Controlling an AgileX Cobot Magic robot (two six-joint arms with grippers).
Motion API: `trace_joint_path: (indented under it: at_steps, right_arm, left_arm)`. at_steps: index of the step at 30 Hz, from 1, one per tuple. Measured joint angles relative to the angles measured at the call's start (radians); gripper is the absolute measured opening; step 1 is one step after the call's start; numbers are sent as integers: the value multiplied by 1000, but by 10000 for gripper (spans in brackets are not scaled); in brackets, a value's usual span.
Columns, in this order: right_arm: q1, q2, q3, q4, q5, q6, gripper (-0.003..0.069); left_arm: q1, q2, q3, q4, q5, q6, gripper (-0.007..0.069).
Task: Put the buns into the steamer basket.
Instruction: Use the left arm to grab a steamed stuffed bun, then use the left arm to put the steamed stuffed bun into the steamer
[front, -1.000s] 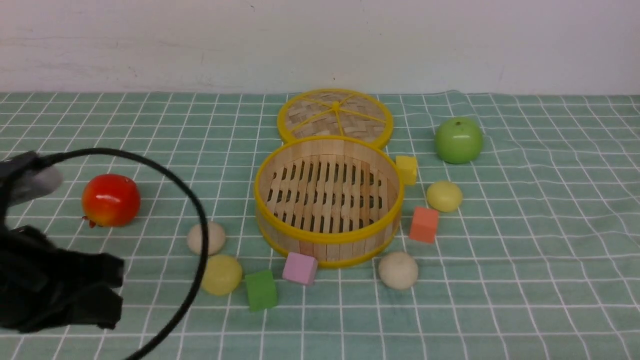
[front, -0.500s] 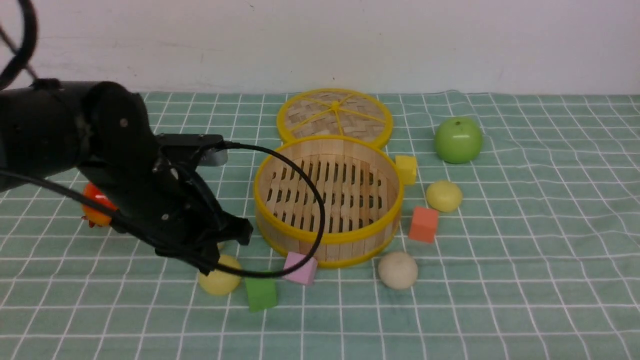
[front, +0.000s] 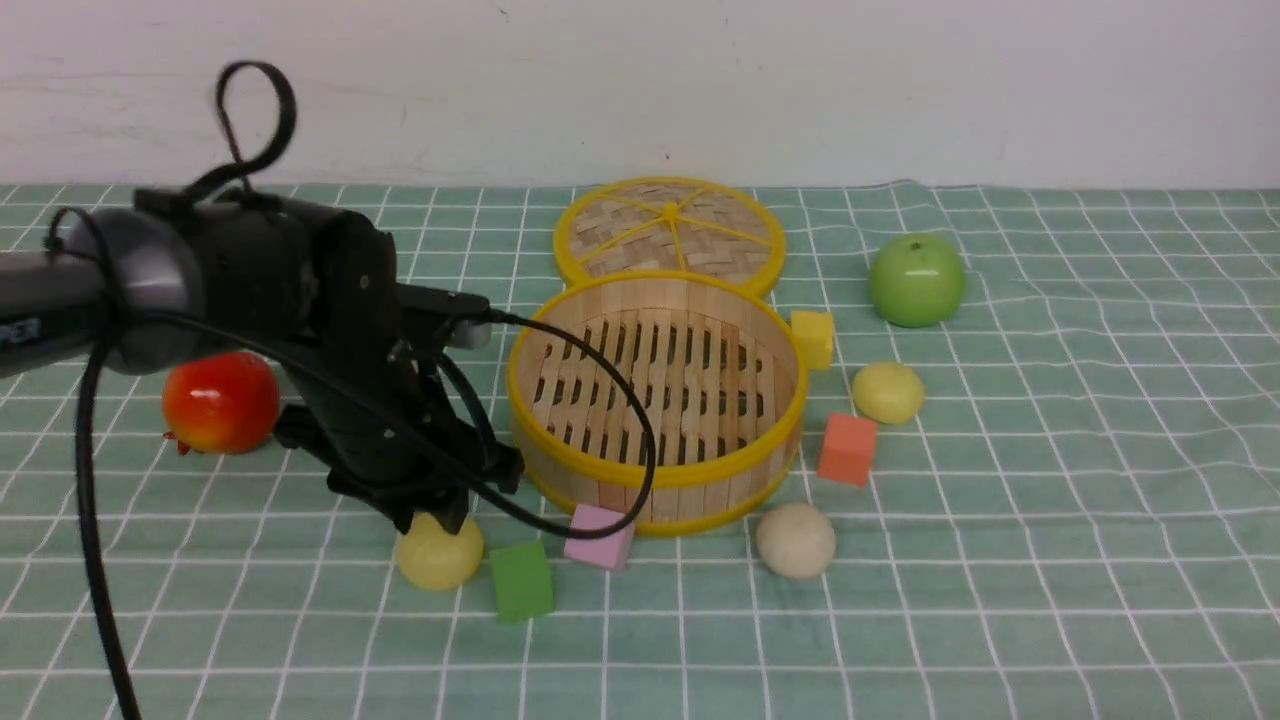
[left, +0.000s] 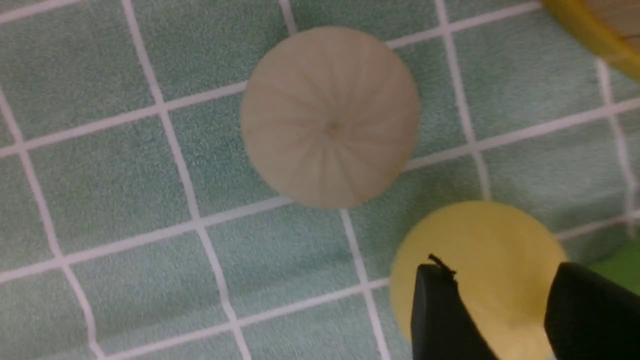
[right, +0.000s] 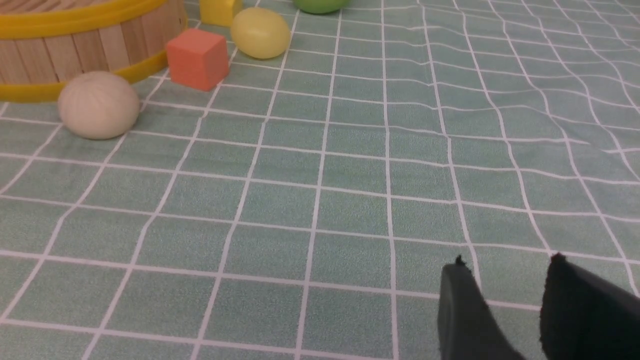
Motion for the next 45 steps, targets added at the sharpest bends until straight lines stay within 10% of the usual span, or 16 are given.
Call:
trace_joint_path:
  at_steps: [9, 16, 36, 45]
  right_arm:
    - [0, 0, 0, 0, 0, 0, 240]
    - [0, 0, 0, 0, 0, 0, 240]
    - [0, 0, 0, 0, 0, 0, 240]
    - [0, 0, 0, 0, 0, 0, 240]
  left_arm:
    - [0, 44, -4, 12, -31, -31, 251]
    - [0, -6, -4, -84, 30, -2, -12]
    - [-4, 43, -181, -597, -155, 448, -3]
    - [-4, 108, -204, -590, -143, 458, 209]
